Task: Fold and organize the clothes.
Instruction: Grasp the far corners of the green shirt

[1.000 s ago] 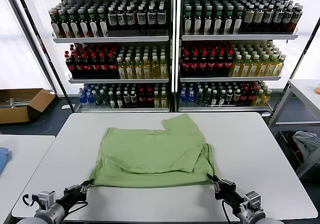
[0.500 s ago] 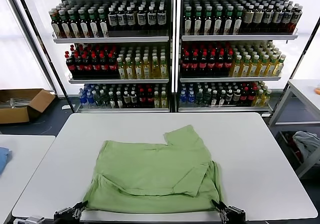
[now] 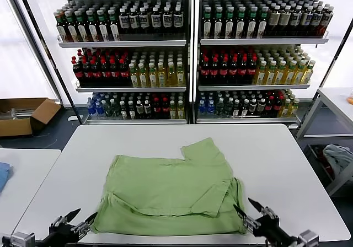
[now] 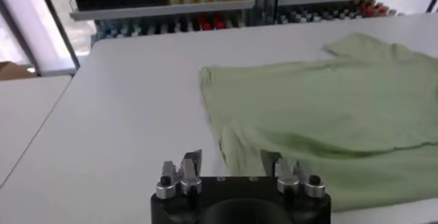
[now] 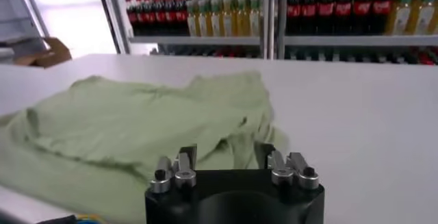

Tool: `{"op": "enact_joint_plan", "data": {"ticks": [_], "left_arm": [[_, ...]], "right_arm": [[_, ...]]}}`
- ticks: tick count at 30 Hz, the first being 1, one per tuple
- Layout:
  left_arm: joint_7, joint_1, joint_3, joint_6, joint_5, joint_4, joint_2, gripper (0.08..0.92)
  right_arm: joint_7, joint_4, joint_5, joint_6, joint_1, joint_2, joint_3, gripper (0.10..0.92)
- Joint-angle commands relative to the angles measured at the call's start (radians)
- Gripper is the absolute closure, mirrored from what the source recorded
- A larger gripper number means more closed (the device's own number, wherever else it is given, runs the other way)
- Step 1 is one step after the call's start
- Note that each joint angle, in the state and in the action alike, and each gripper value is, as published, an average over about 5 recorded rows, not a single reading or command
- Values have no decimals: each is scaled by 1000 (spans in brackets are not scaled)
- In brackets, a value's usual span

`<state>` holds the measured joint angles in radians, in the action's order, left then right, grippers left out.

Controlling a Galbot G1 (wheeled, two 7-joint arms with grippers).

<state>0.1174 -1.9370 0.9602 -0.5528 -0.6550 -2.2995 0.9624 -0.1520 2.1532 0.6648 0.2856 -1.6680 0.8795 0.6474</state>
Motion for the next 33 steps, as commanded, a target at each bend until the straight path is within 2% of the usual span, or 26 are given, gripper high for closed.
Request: {"op": "enact_joint_plan", "data": {"ticks": [1,6,11,17,23,33], "left_arm": [[104,310,-144,52,-64,228,-213,319],[138,488,-322,76,-64,362,-286,197],[166,676,-482,86,-63,471,-310,178],[176,862,-640,91,-64,590,-308,177],[182,980,-742,96,-66,678,-282,177],[175,1112,-840,109,-65,800,-249,177]], "right_arm": [[-112,-305,100,42,521,-73,-179,258],[-218,-458,79,69,723,-87,-339,206],[-285,-597,42,99,875,-55,-452,203],[-283,-724,24,130,973,17,-531,203],[-279,-826,3,150,1068,82,-601,203],[-273,-947,-22,150,1166,162,-665,203]]}}
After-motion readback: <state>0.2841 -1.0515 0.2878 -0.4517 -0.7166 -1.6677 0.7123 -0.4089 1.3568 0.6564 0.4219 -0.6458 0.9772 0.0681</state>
